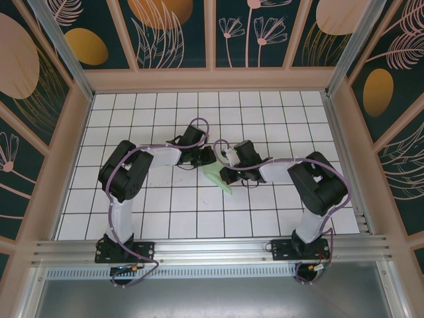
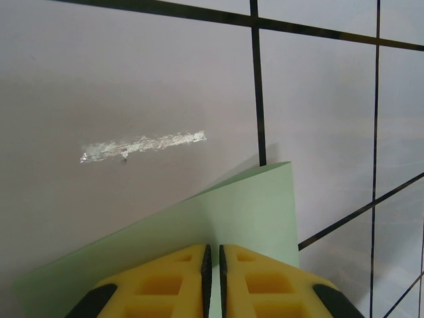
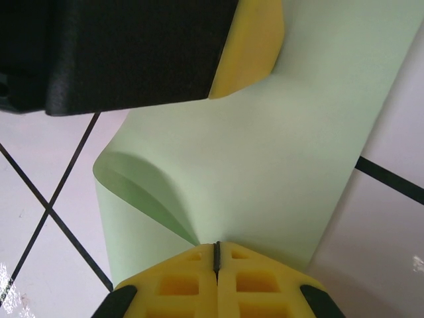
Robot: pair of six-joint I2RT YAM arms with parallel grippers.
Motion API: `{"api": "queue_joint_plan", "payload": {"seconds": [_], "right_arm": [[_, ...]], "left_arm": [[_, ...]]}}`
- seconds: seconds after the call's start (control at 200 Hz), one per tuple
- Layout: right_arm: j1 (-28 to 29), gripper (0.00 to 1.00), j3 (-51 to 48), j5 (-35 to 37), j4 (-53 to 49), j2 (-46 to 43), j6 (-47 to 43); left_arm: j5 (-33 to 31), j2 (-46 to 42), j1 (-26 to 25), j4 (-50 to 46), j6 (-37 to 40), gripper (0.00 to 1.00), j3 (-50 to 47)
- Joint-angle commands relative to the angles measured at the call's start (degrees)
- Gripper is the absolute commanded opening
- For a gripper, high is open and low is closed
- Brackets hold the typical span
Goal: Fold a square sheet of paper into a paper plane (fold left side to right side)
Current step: Third fold the triangle at the center of the table.
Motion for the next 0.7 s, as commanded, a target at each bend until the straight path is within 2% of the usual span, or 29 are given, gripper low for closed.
{"api": "queue_joint_plan", "payload": {"seconds": [0.0, 0.175, 0.5, 0.641, 0.696], "right_arm": [[-0.4, 0.0, 1.1, 2.0, -3.4, 3.1, 0.6], [-0.4, 0.0, 1.3, 1.4, -4.9, 4.3, 0.8], [-0.4, 0.0, 0.6, 0.6, -4.7, 4.5, 0.8], [-0.4, 0.0, 0.6, 0.4, -4.4, 4.3, 0.6], [-0.4, 0.0, 0.5, 0.3, -4.3, 4.3, 0.5]], "left_arm": [[-1.3, 2.2, -0.9, -3.2, 0.8, 0.17, -0.3], [-1.6, 0.0, -0.9, -4.5, 1.4, 0.24, 0.7], [-5.0, -7.0, 0.4, -14.3, 4.8, 0.37, 7.0], [-6.6, -11.4, 1.0, -15.5, 4.5, 0.39, 5.4], [-6.7, -13.8, 1.0, -14.6, 3.8, 0.36, 3.2]]}}
